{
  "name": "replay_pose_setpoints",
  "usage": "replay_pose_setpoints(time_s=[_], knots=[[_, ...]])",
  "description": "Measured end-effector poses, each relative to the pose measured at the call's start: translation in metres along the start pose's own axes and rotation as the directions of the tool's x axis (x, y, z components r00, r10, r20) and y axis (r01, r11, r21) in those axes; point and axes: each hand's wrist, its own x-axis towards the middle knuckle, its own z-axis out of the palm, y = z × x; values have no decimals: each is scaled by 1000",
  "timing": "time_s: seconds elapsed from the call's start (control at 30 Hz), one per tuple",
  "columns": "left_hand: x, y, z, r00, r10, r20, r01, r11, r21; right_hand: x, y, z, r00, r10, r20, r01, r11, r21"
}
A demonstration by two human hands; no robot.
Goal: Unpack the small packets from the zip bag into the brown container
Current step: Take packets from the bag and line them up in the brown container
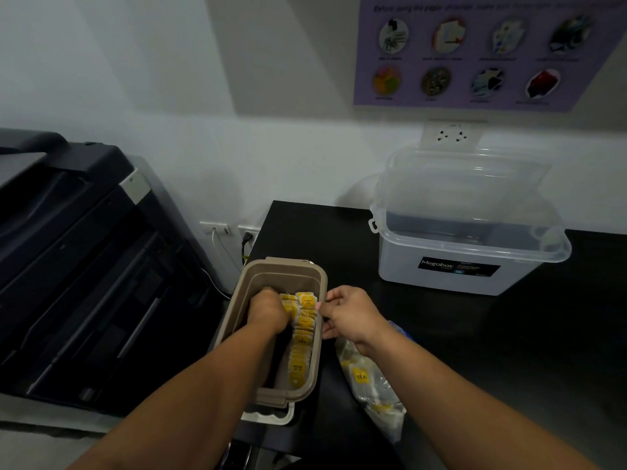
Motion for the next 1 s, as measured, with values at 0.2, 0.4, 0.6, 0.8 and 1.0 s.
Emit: replay_pose_setpoints(time_s=[0.2, 0.4, 0.6, 0.8, 1.0], knots=[[-5, 3, -12, 999, -2, 52, -4, 994, 111, -2, -1, -4, 1000, 1, 5, -1, 998, -55], [-47, 34, -61, 980, 132, -146, -117, 987, 108, -17, -12, -46, 990, -118, -82, 102, 980, -171], [-109, 89, -74, 872, 426, -241, -473, 860, -192, -37, -8, -99, 964, -239, -116, 160, 871, -465], [-128, 123, -8, 802, 592, 81, -582, 805, -117, -49, 22, -117, 989, -136, -49, 54, 662, -748], [-118, 129, 47, 807, 366, 464, -554, 742, 378, -46, 46, -114, 996, 78, -31, -66, 500, -863]])
